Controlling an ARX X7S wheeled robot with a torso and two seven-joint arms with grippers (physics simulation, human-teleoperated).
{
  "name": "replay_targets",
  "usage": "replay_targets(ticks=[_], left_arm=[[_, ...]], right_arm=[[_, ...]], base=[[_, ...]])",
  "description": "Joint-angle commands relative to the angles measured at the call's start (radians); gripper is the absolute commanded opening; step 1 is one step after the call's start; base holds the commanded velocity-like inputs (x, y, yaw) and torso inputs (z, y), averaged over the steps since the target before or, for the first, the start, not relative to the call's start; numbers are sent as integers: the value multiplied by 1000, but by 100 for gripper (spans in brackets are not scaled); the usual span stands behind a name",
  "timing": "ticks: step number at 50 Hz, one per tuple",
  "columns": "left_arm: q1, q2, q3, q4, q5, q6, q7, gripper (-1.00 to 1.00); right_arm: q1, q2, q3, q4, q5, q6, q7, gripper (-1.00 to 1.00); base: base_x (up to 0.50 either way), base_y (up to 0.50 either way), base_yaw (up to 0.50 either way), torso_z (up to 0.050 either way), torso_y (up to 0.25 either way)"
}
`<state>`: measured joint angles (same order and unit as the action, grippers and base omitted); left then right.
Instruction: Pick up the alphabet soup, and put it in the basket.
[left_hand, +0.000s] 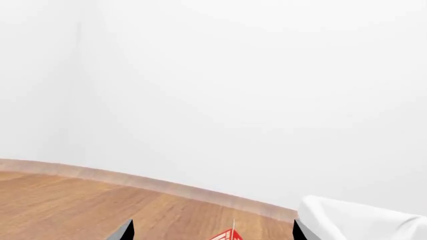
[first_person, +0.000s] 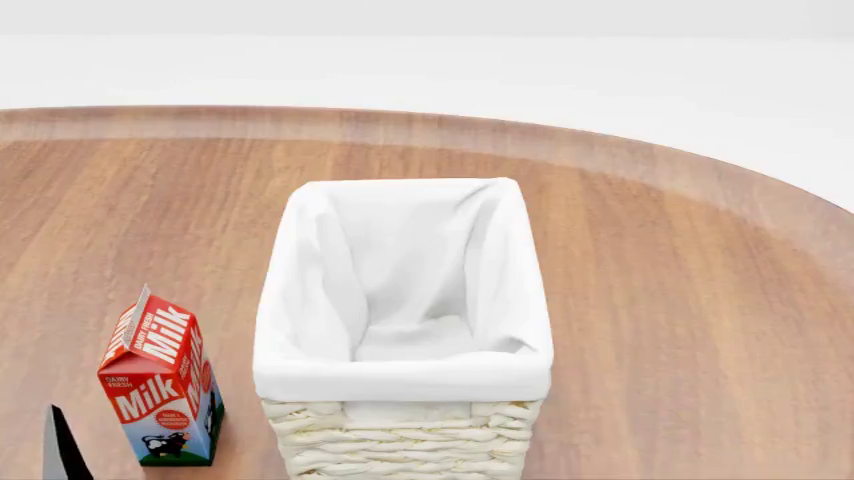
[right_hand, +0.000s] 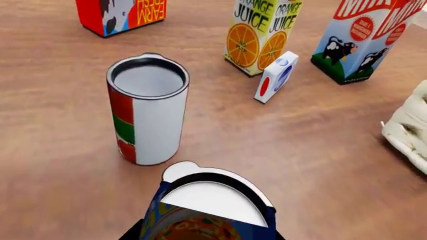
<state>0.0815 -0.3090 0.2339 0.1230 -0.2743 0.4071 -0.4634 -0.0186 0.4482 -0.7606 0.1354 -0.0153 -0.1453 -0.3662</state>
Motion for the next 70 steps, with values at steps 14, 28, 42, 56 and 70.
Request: replay_targets(ticks=[14,28,42,56,70], left_arm=[[-2,-3,5,-3,1,4,-6,100],[-3,-7,3,-2,-4,6,-10,100],[1,-10,5,0,-3,9,-15,100],[1,-12,10,6,-1,6,-19,100],[-4,-12,14,-2,-3,9,-19,100]], right_arm=[[-18,-3,97,-72,128,-31,48,-100],[-72,37,173,-222,246,-48,82,-100],[-151,89,200,-348,286,-105,100,-100],[-196,109,222,-442,330,-143,125,-100],[-186,121,248,-530,404,-119,152,-100]], base=[[1,0,0,0,0],[0,0,0,0,0],[0,0,0,0,0],[0,0,0,0,1],[0,0,0,0,0]])
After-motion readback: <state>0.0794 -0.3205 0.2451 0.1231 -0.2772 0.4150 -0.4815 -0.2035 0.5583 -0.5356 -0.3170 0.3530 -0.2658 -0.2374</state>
